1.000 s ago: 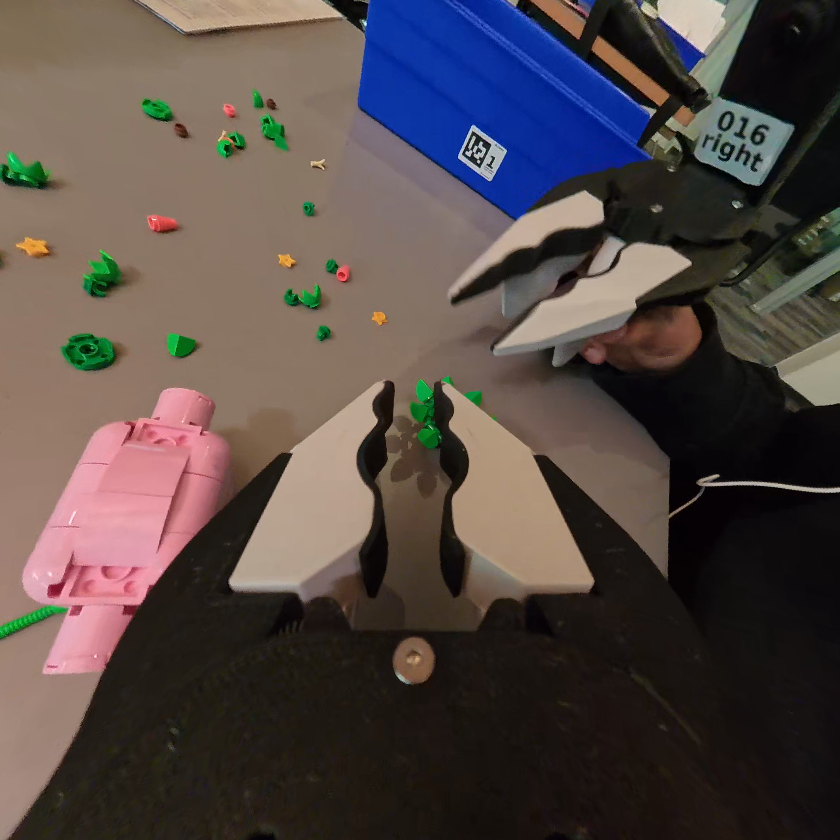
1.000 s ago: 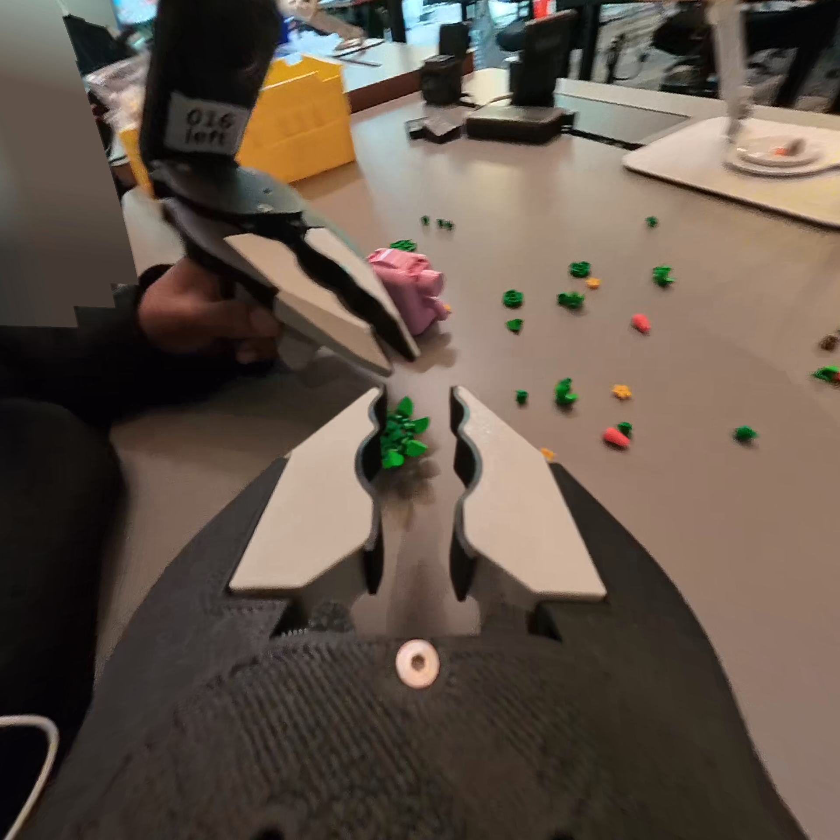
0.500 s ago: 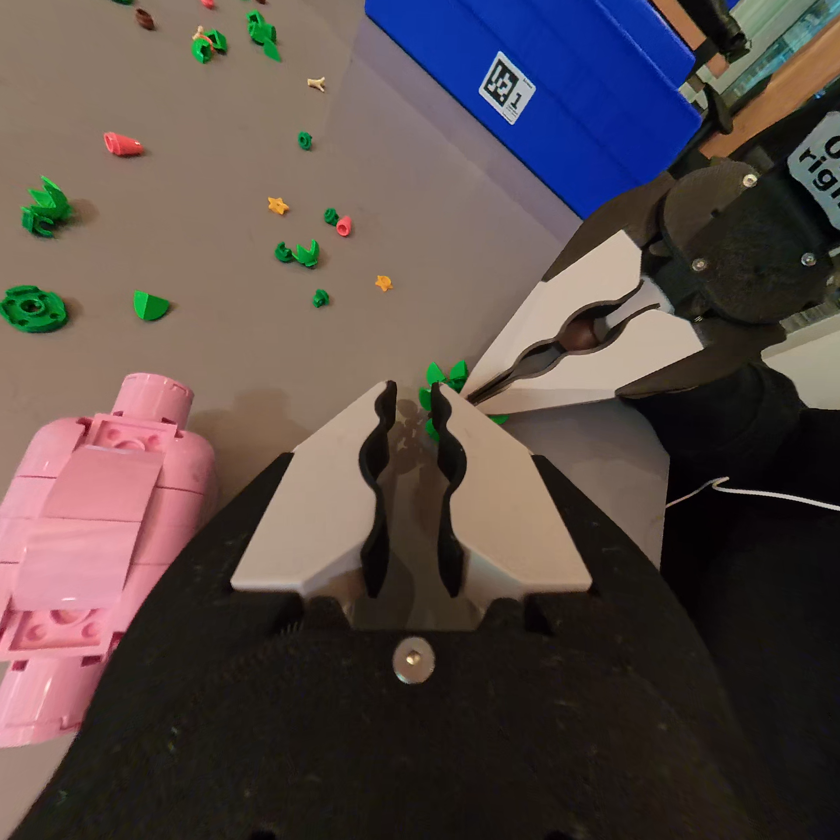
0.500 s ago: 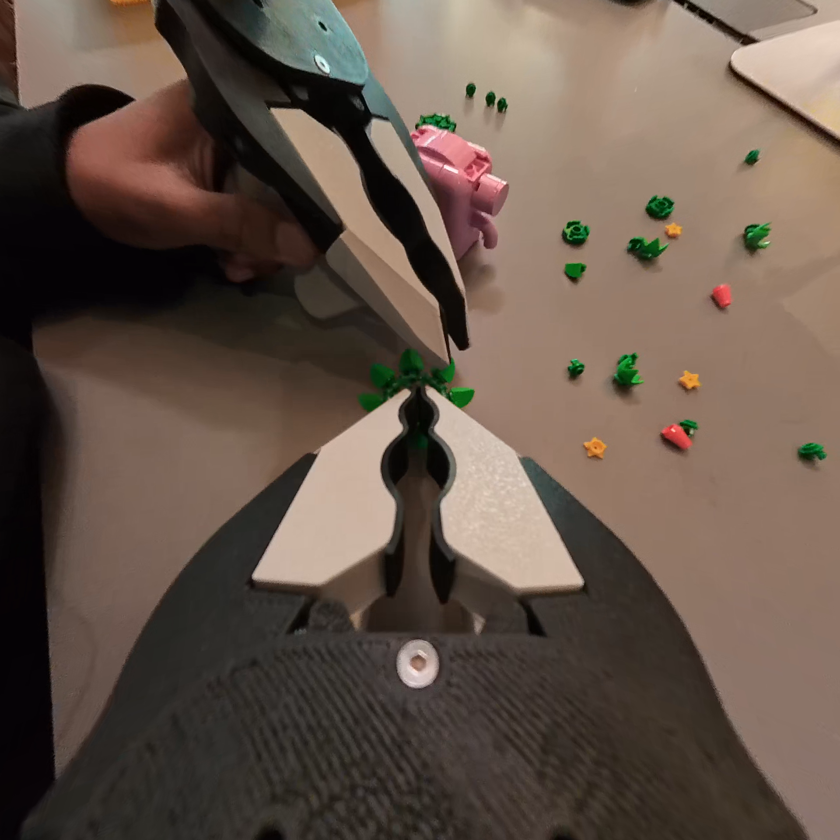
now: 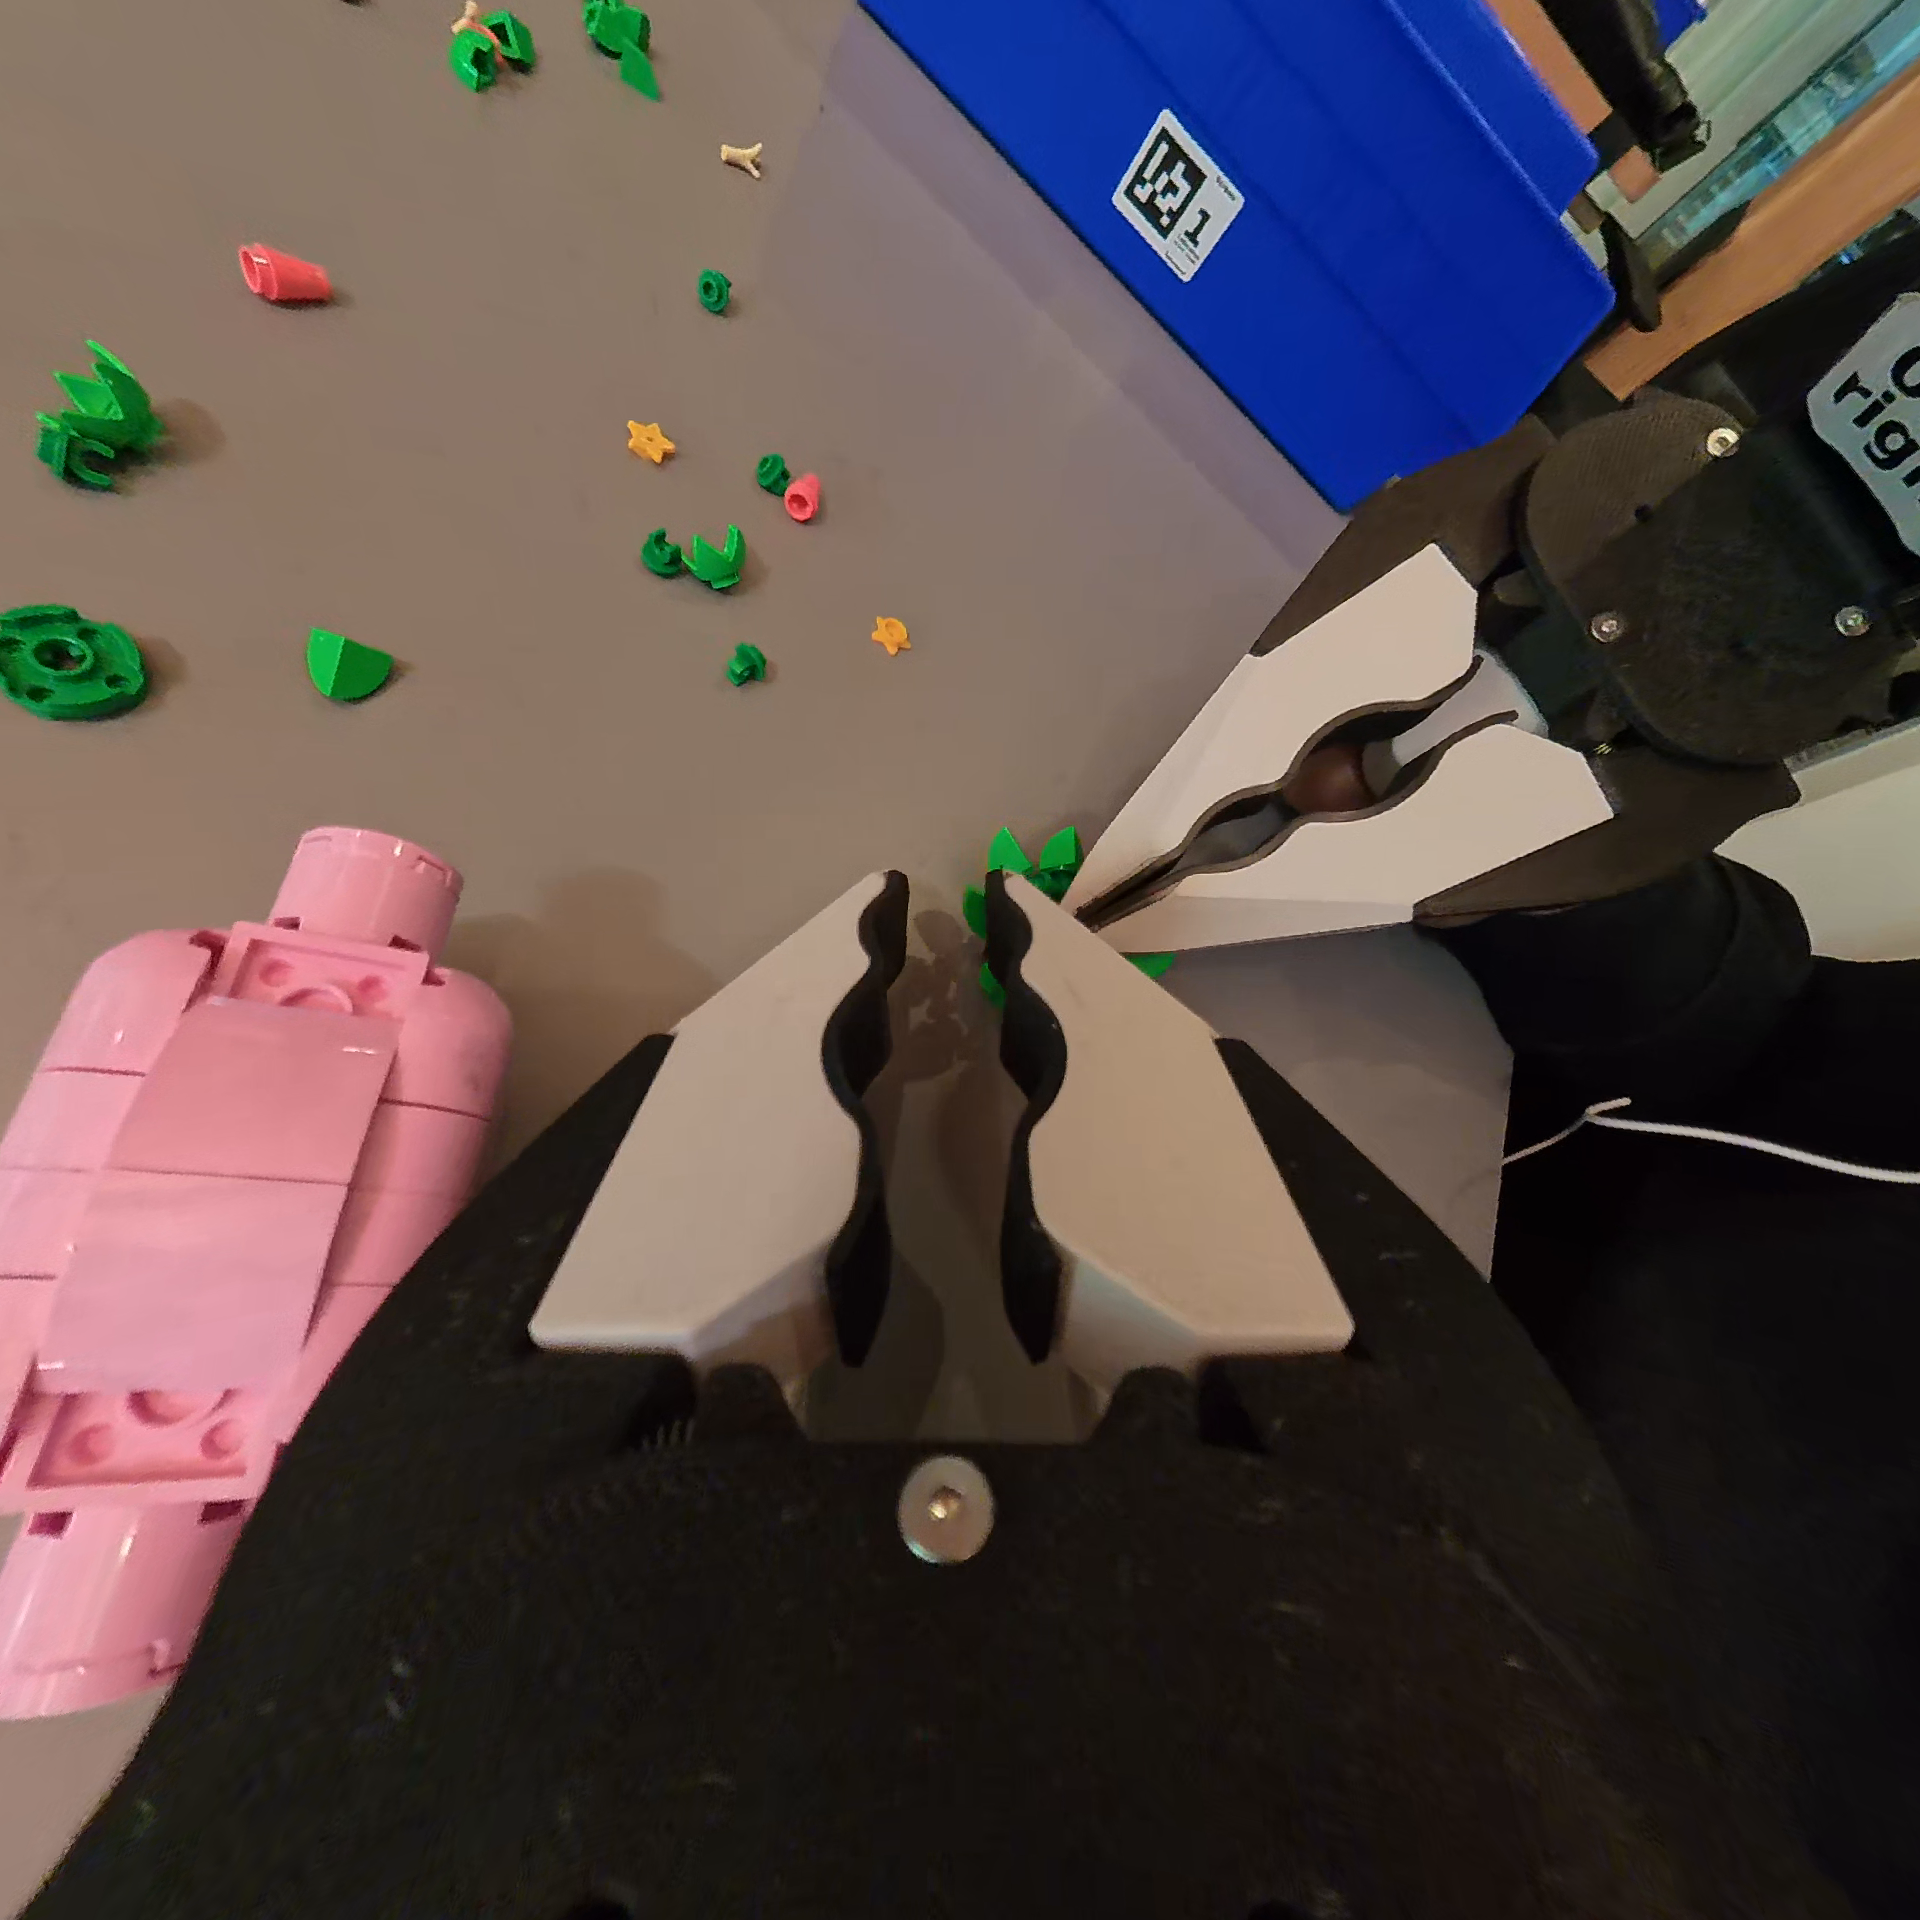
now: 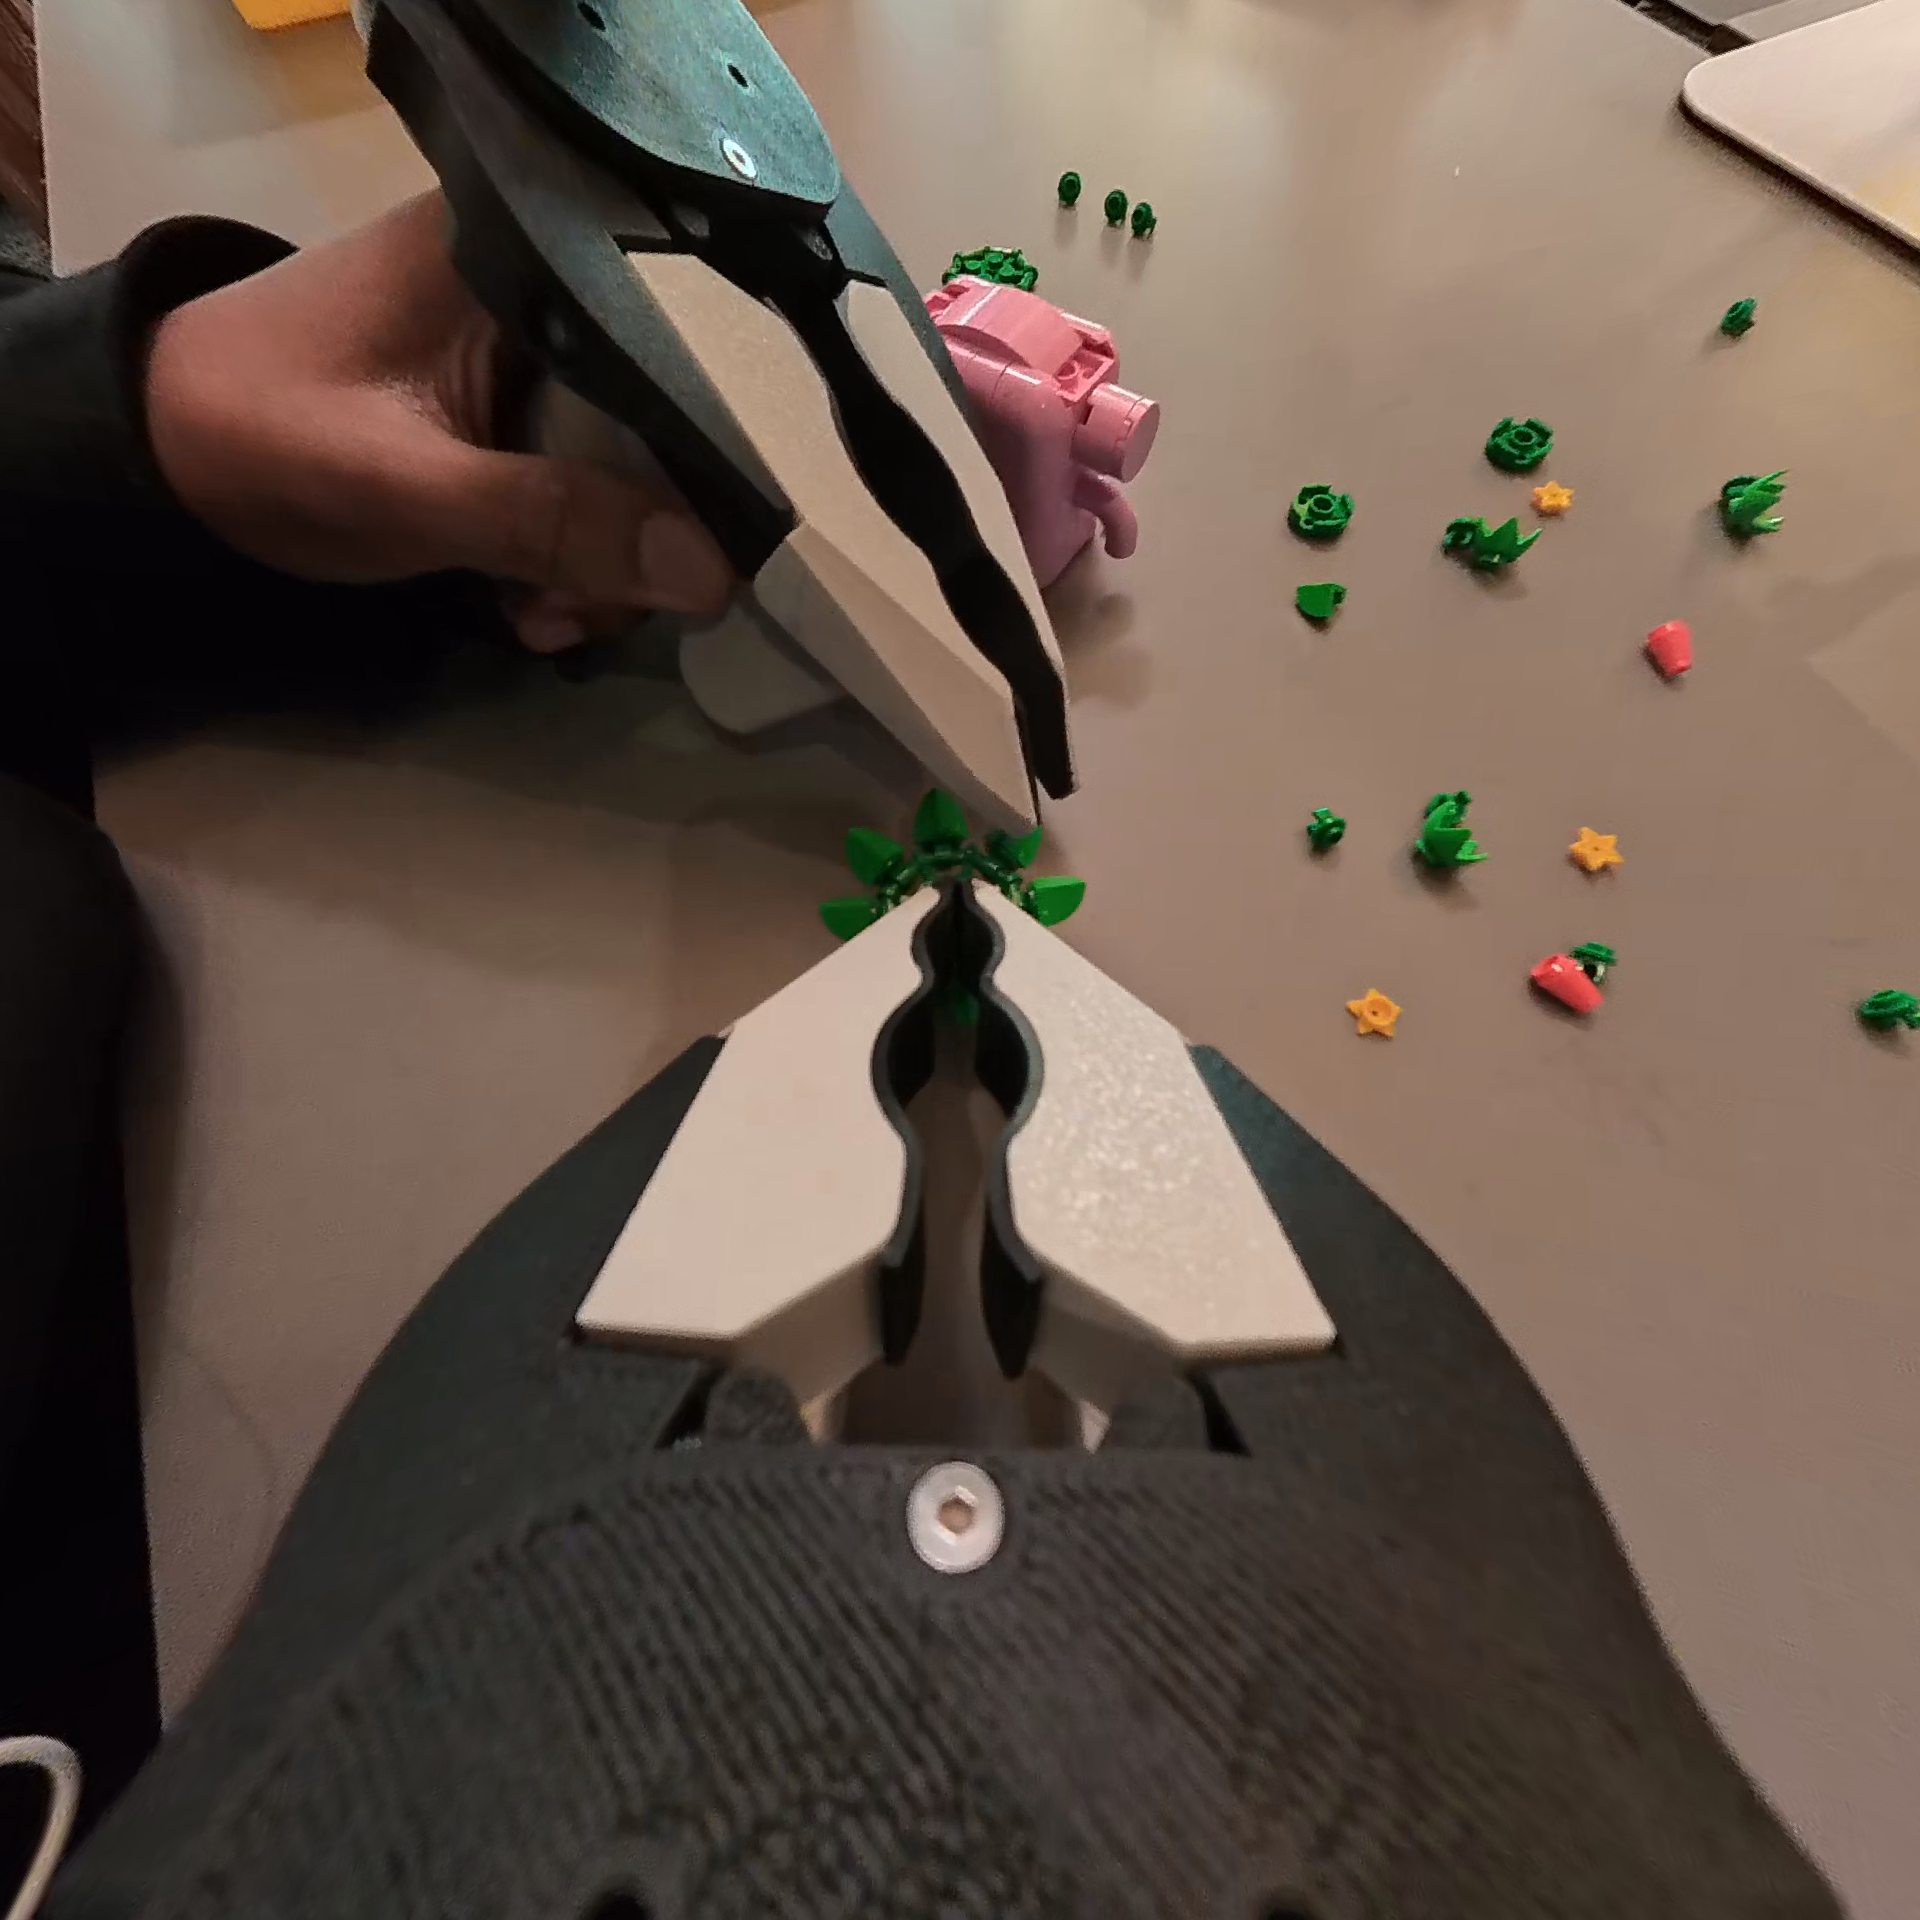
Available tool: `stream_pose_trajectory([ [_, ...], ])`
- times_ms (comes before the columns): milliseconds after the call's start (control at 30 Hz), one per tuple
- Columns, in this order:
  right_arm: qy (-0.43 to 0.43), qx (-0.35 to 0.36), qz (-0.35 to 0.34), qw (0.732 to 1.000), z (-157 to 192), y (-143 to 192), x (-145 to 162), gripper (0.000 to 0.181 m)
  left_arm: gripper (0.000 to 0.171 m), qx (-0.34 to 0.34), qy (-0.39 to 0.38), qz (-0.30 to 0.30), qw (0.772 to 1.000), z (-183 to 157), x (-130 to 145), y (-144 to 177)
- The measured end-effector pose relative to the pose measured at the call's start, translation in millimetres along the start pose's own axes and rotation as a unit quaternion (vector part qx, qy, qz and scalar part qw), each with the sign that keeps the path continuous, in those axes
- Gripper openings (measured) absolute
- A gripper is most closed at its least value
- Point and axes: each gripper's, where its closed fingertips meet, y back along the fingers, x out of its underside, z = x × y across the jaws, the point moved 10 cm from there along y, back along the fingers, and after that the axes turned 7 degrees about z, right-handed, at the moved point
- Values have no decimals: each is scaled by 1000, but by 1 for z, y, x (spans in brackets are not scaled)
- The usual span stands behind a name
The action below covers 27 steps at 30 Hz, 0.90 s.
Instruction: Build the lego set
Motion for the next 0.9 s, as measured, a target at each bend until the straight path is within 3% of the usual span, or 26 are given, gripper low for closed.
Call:
stream_pose_trajectory([
  [167,1,1,0,1000,0,0,0,0,10,5,-11,-5,1000,-2,0,1],
  [433,4,1,-1,1000,-1,0,0,0,24,46,5,8,999,-2,1,-1],
  [900,0,3,0,1000,-1,0,0,0,12,56,10,7,998,-2,1,-1],
])
